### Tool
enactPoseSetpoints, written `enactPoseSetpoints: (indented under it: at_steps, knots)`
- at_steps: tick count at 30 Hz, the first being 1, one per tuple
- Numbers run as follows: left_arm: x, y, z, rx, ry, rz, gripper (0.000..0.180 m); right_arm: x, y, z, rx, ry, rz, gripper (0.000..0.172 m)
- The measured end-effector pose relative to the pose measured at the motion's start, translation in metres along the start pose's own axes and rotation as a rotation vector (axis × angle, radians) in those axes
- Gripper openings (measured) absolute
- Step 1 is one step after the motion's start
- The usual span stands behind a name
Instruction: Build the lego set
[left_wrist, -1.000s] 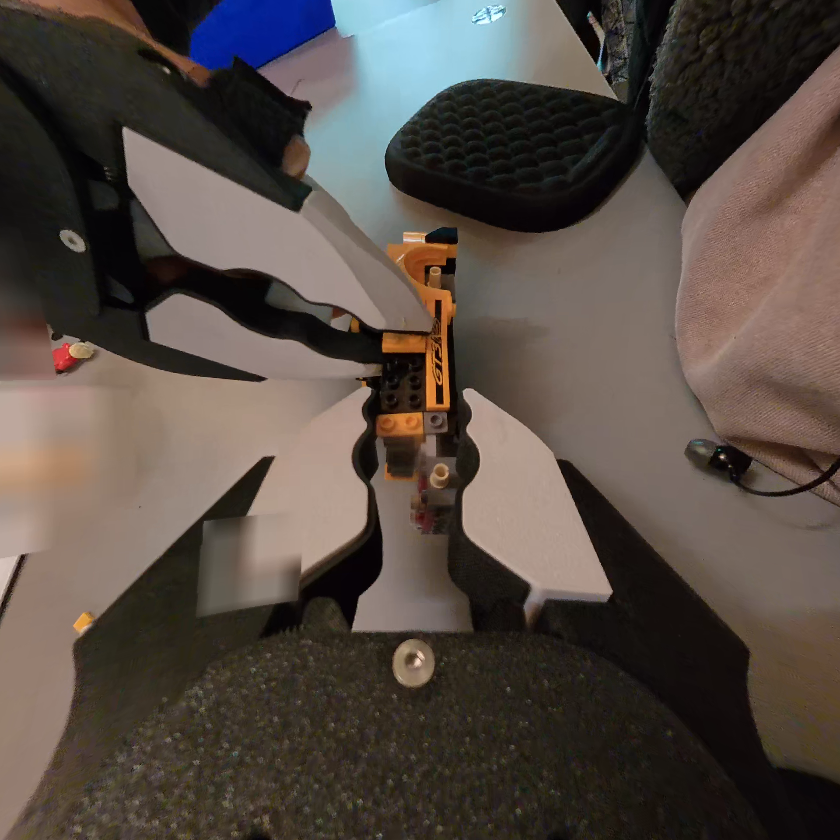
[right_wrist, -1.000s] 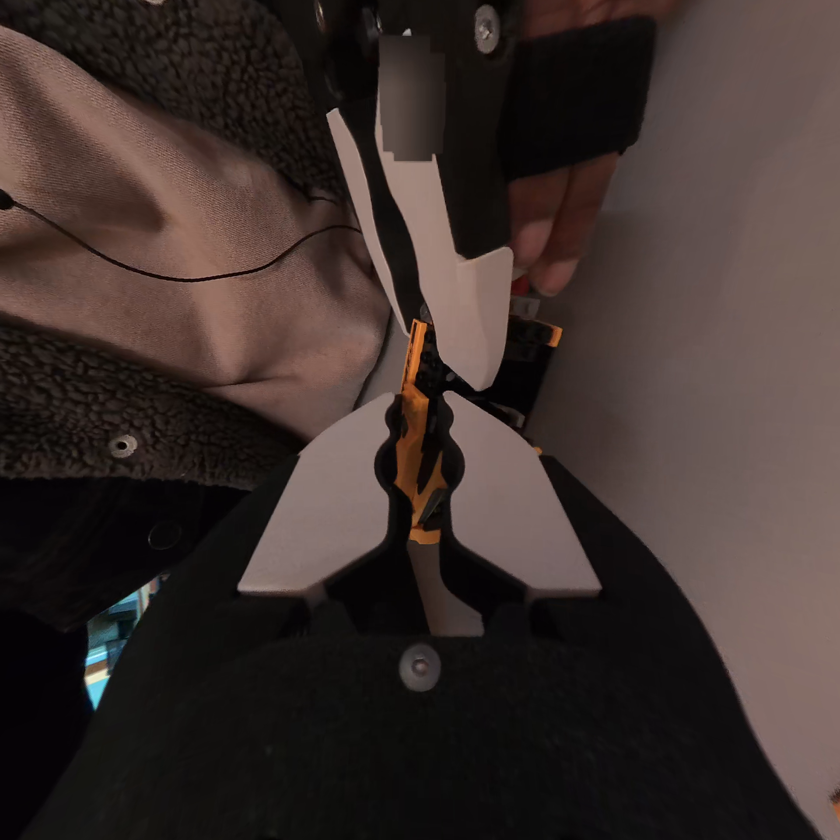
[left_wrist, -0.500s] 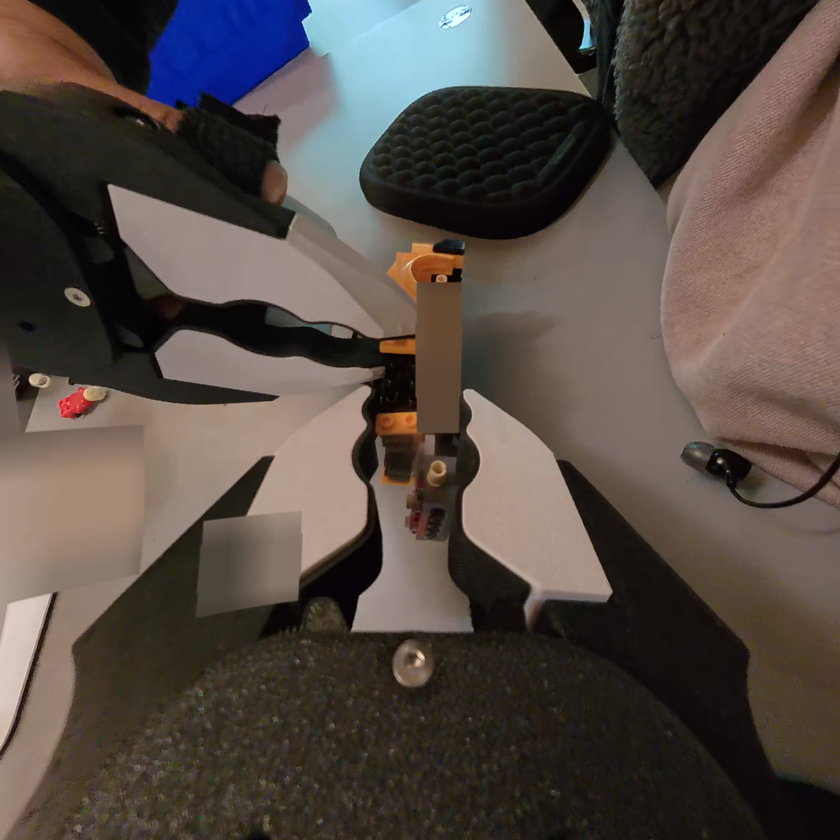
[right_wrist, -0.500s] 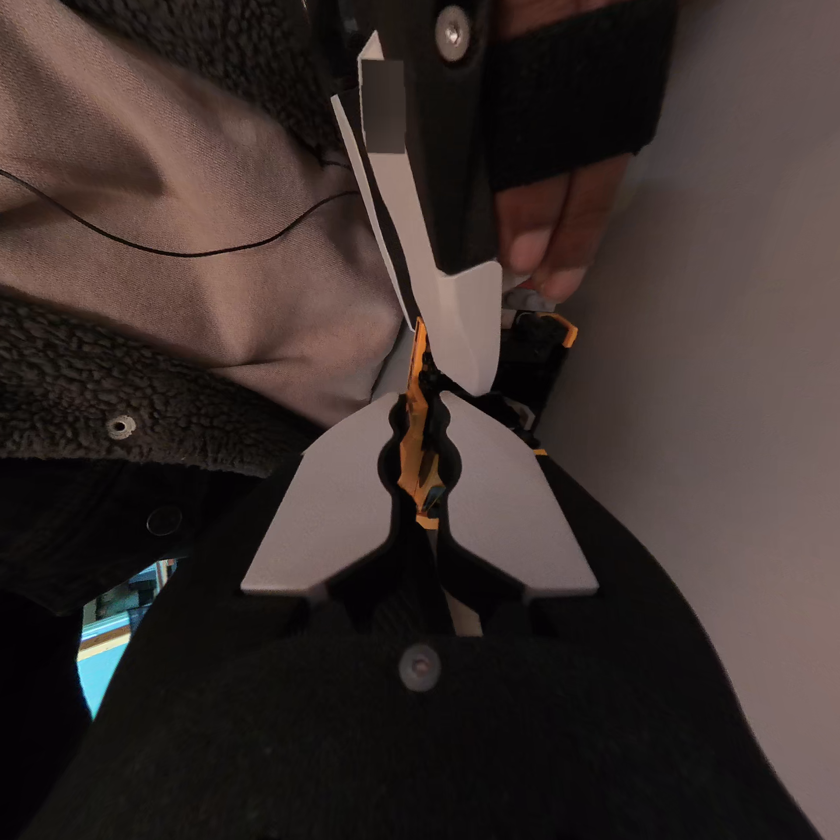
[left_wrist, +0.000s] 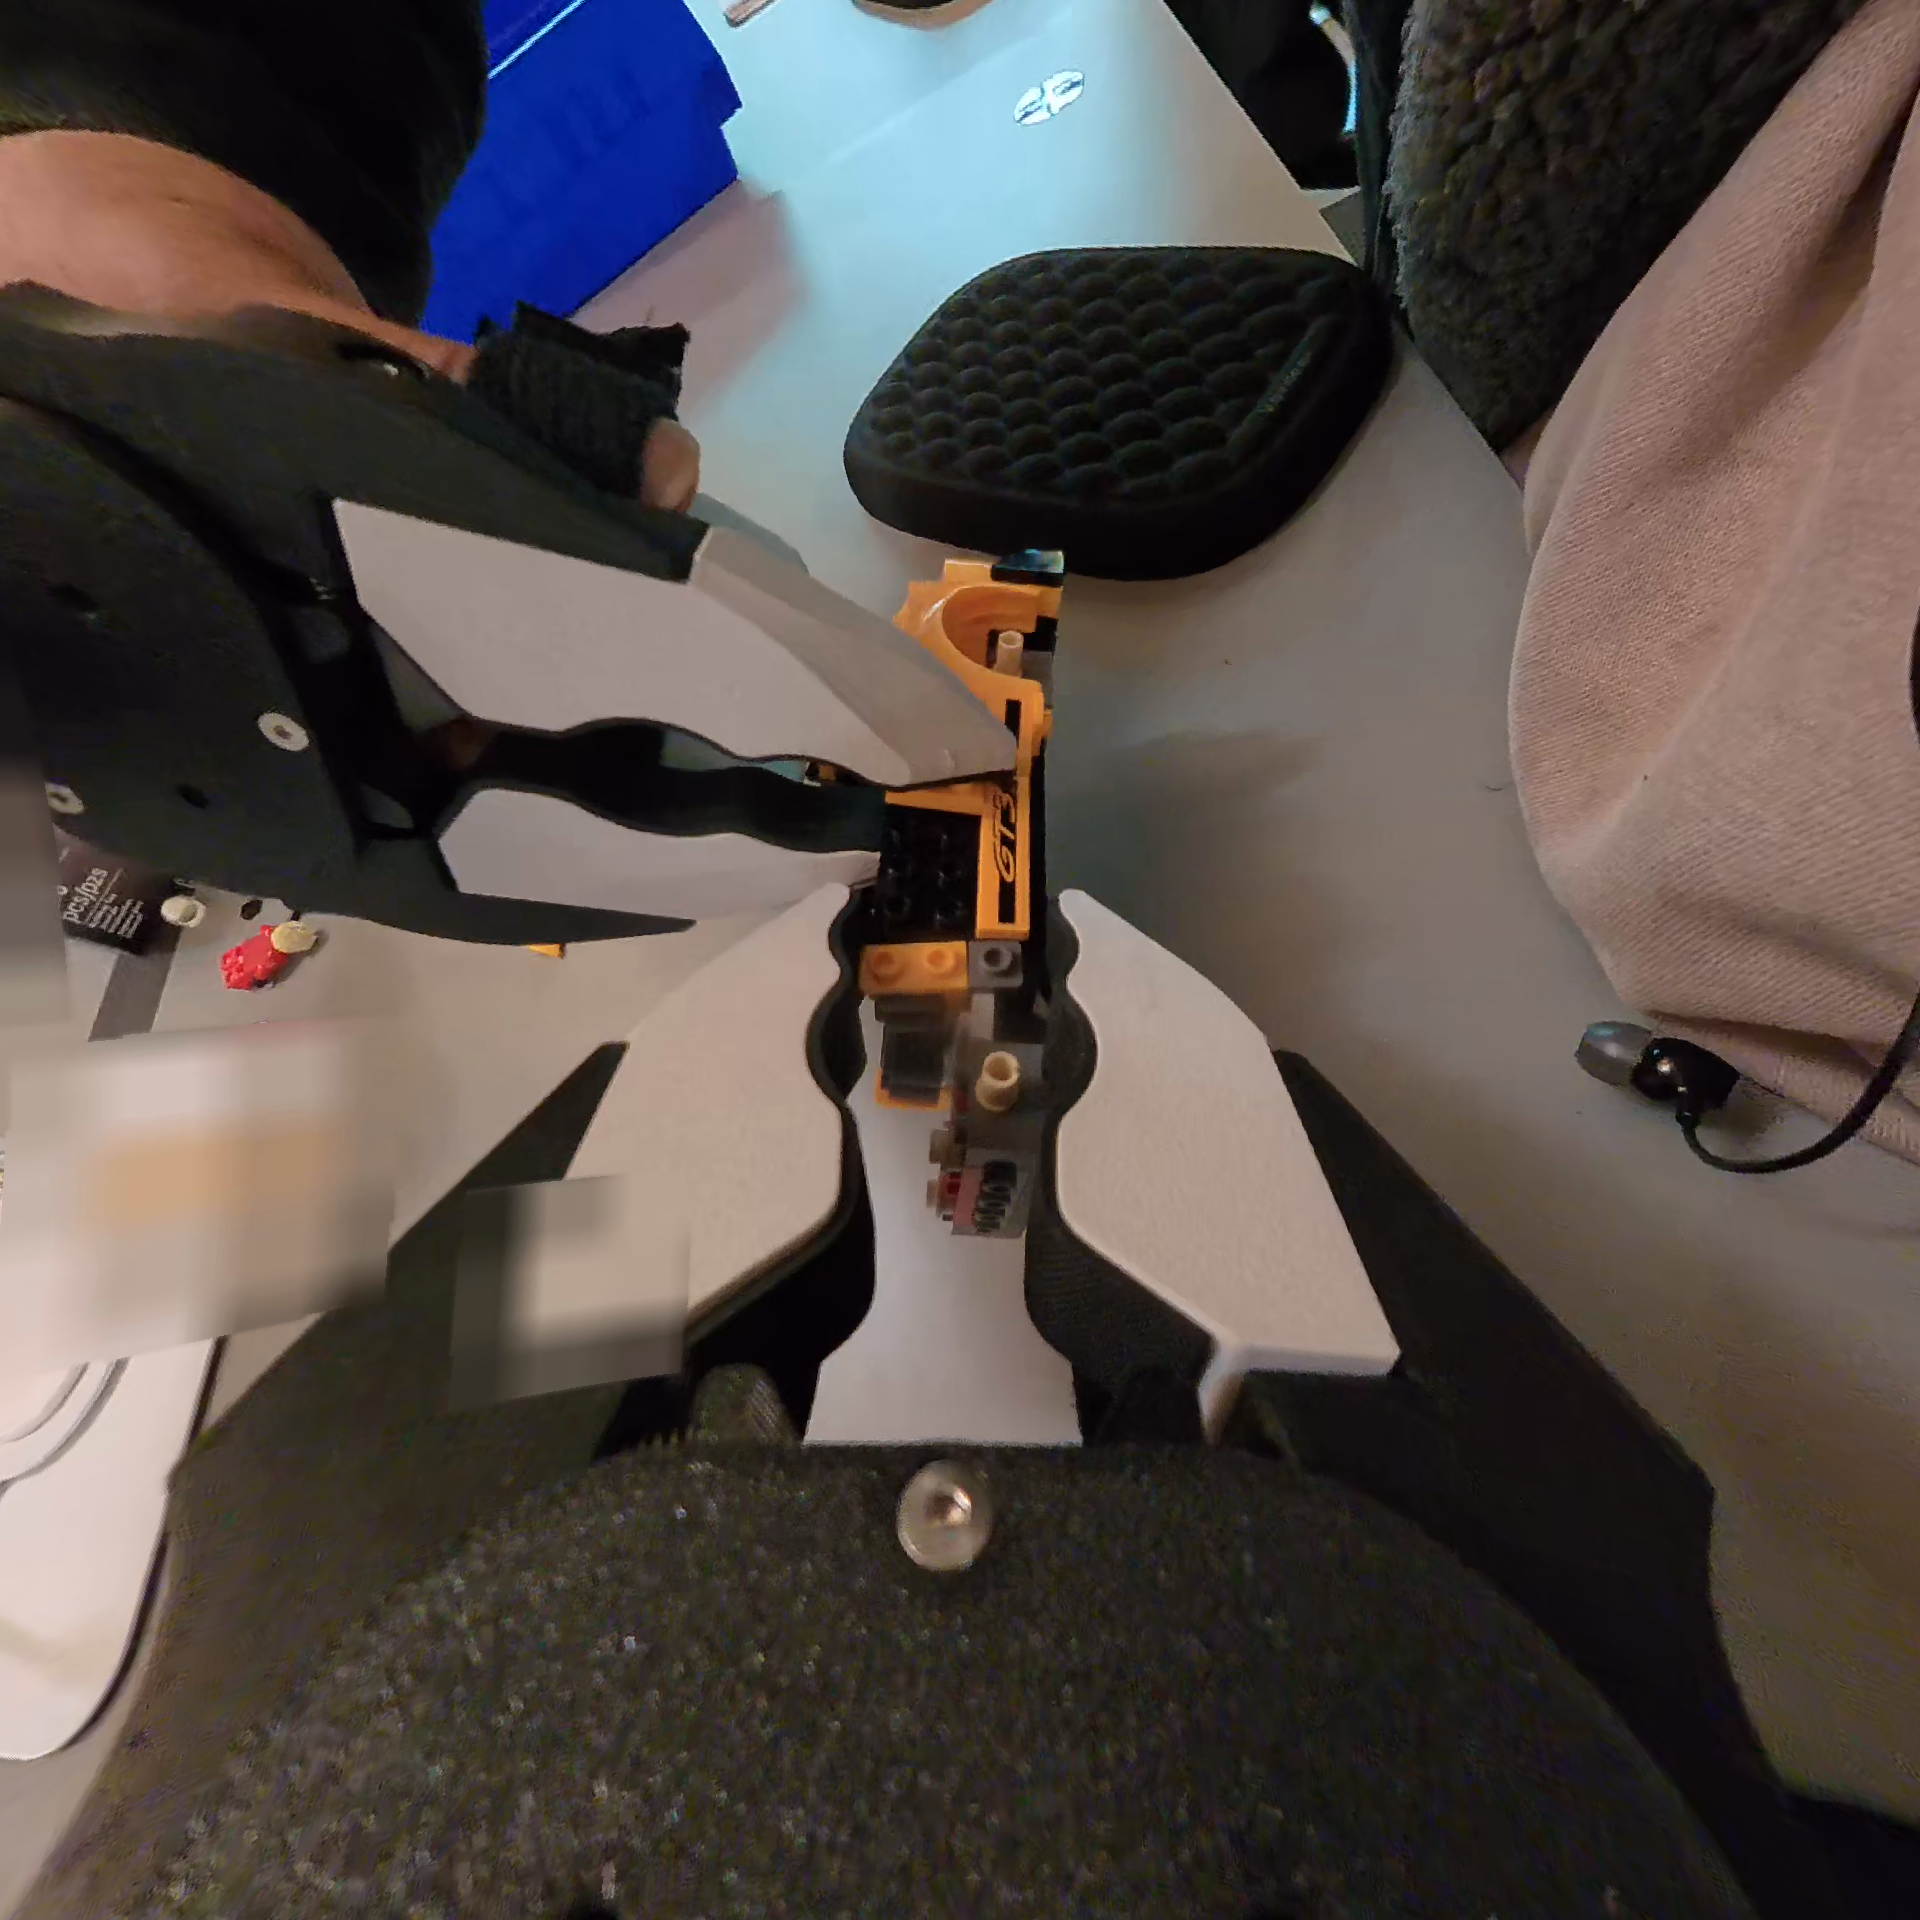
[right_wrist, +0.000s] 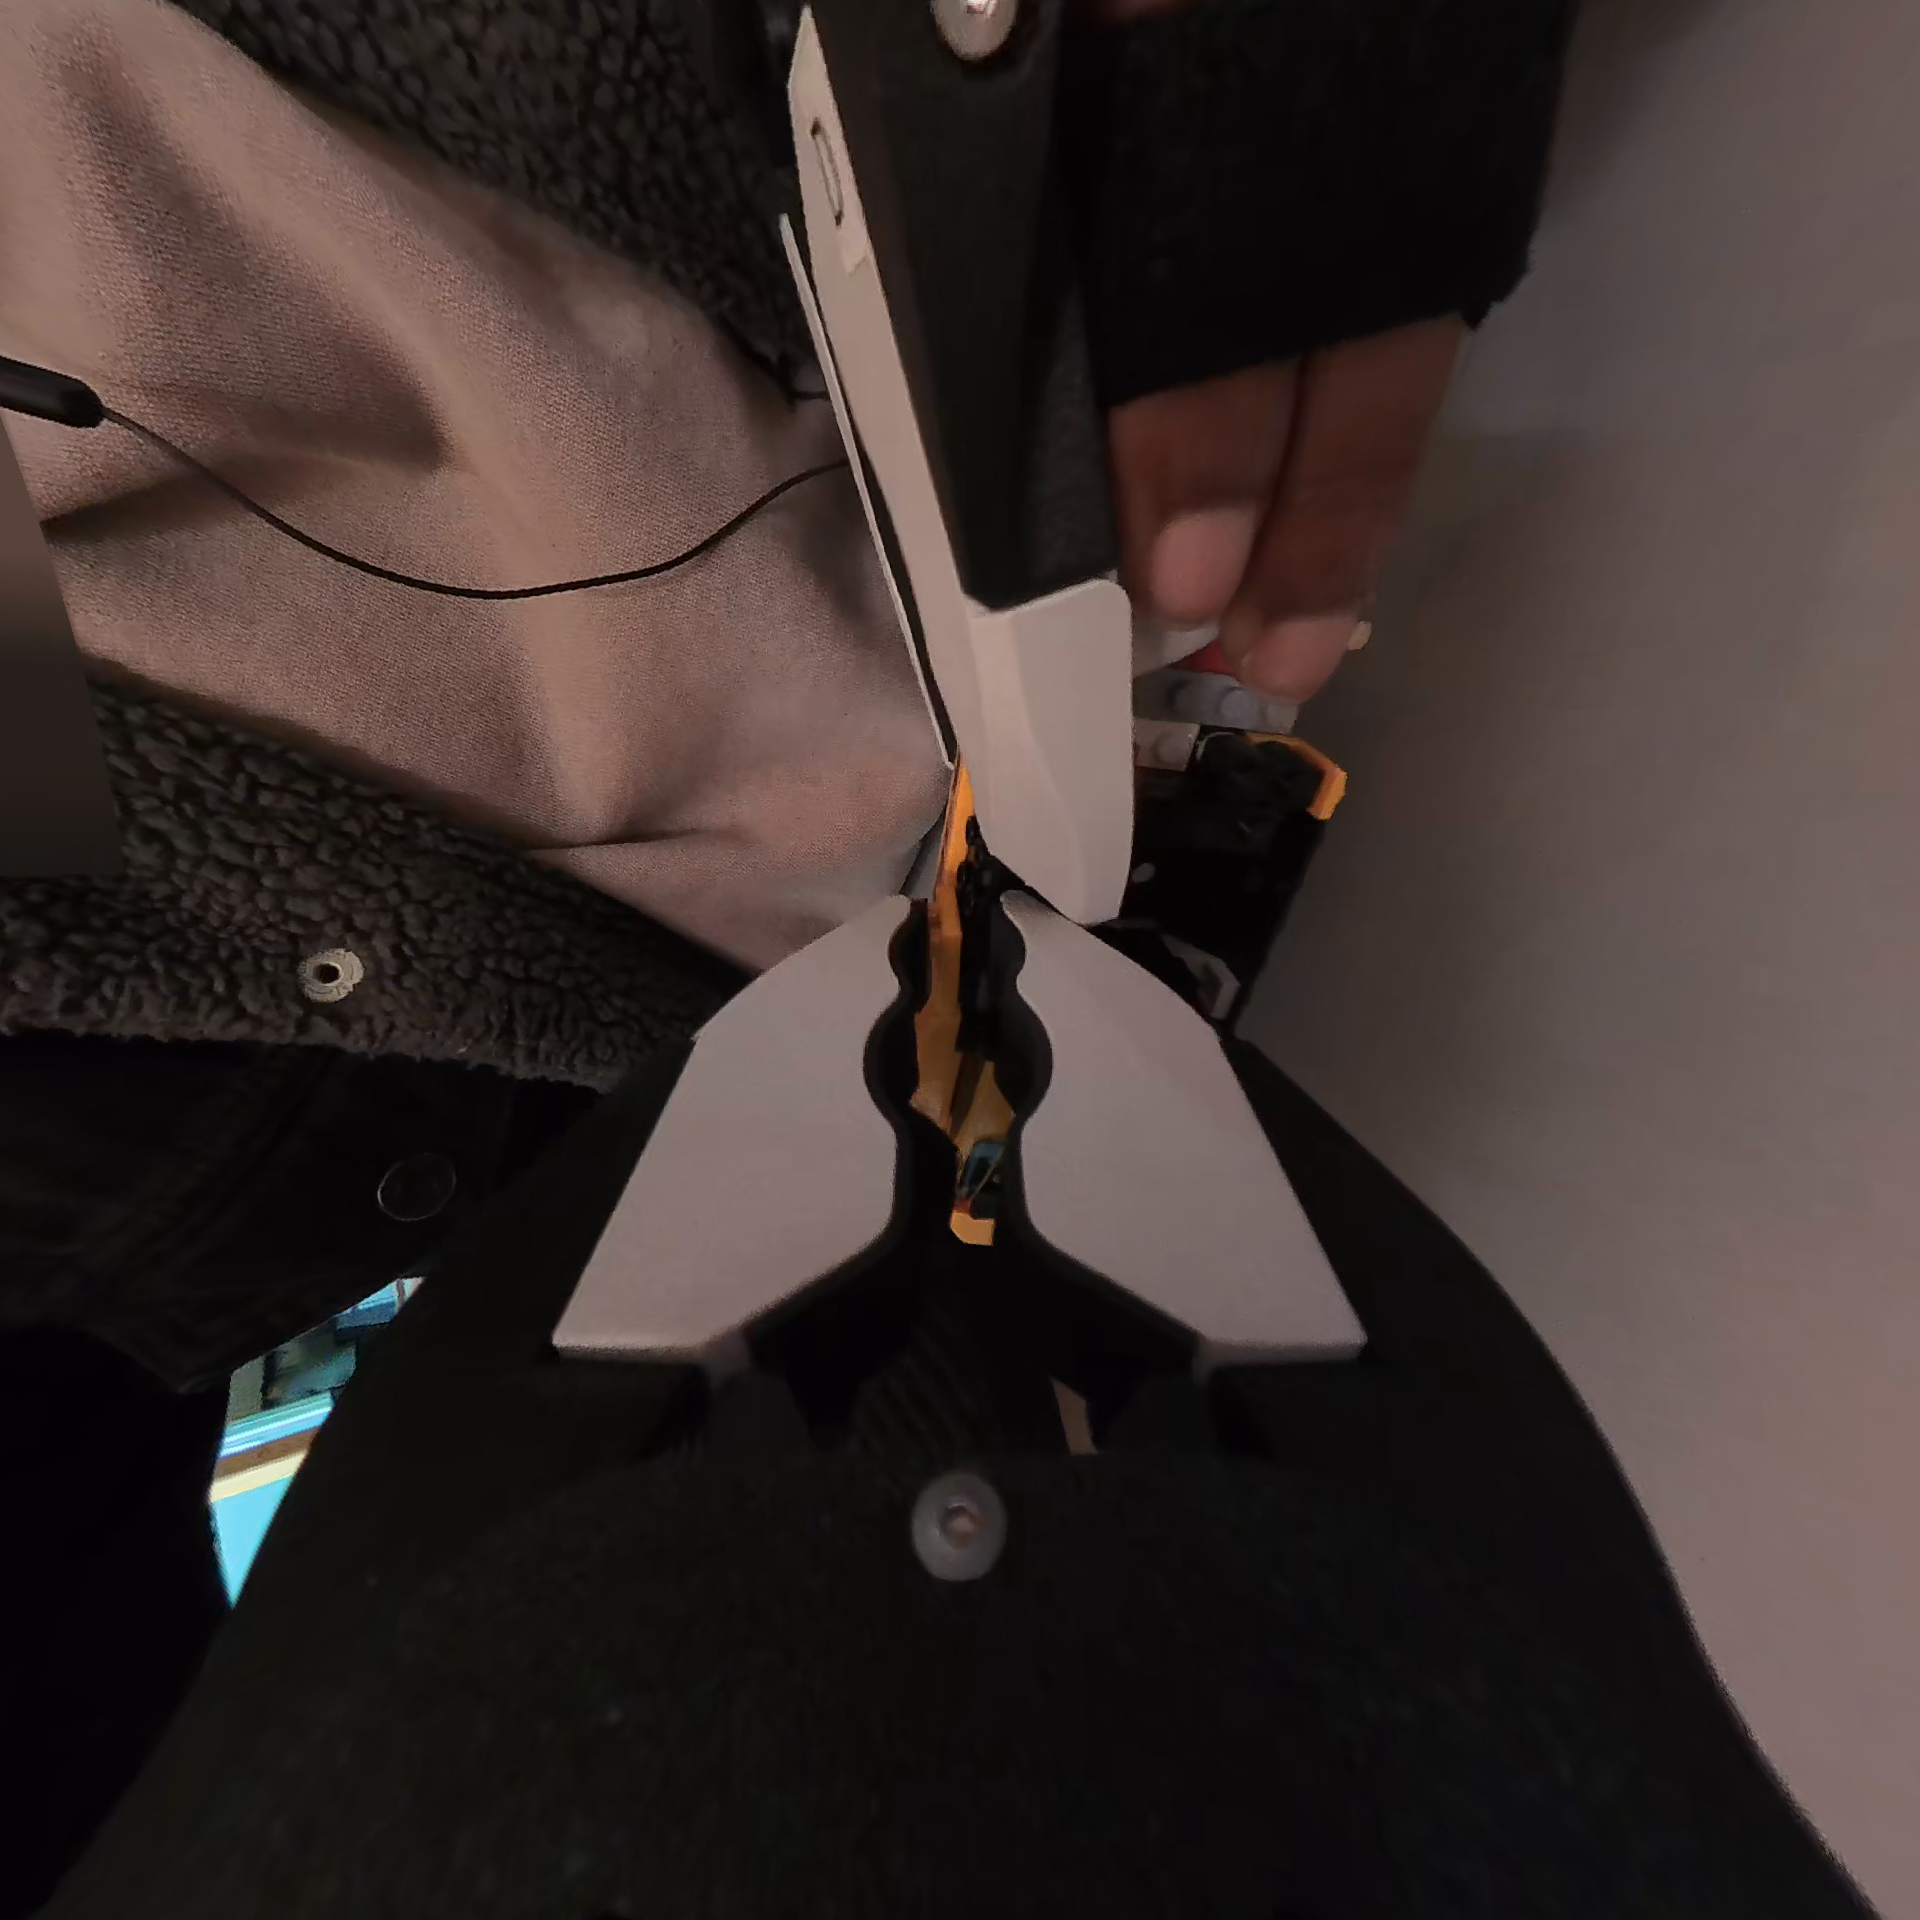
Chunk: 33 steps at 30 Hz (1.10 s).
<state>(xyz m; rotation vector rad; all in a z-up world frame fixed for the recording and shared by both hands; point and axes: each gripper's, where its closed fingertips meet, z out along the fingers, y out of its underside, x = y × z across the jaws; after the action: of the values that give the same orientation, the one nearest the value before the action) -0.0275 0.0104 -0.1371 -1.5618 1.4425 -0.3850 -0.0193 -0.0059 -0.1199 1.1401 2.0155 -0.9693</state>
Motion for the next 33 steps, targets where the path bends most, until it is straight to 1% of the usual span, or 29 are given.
enactPoseSetpoints:
  at_steps: [7,11,13,15,16,19,21,28,31,33]
  knots:
    - [0.003,0.003,-0.002,-0.035,-0.015,0.052,0.031,0.004,0.002,0.004,0.01,0.032,-0.029,0.007]
    - [0.005,0.001,-0.004,-0.027,-0.003,0.043,0.031,0.001,0.003,0.005,0.021,0.025,0.005,0.008]
    - [0.004,-0.001,-0.007,-0.003,0.004,0.029,0.031,-0.002,0.0,0.003,0.034,0.028,-0.006,0.009]
    - [0.003,-0.002,-0.008,0.003,0.01,0.023,0.031,-0.007,-0.005,-0.004,0.069,0.011,-0.013,0.023]
    - [0.002,-0.003,-0.007,0.009,0.011,0.016,0.031,-0.008,-0.009,-0.011,0.101,0.012,-0.007,0.025]
    - [0.002,-0.006,-0.009,0.043,0.028,-0.014,0.031,-0.008,-0.014,-0.031,0.168,0.054,-0.019,0.026]
    - [0.001,-0.006,-0.011,0.05,0.031,-0.028,0.031,-0.01,-0.015,-0.036,0.184,0.07,-0.028,0.025]
    - [0.001,-0.004,-0.009,0.039,0.026,-0.026,0.031,-0.005,-0.007,-0.015,0.1,0.097,-0.032,0.017]
    - [0.0,-0.005,-0.01,0.044,0.021,-0.027,0.031,-0.003,-0.005,-0.009,0.071,0.096,-0.025,0.011]
    - [0.0,-0.005,-0.011,0.049,0.02,-0.027,0.031,-0.003,-0.004,-0.007,0.063,0.083,-0.019,0.011]
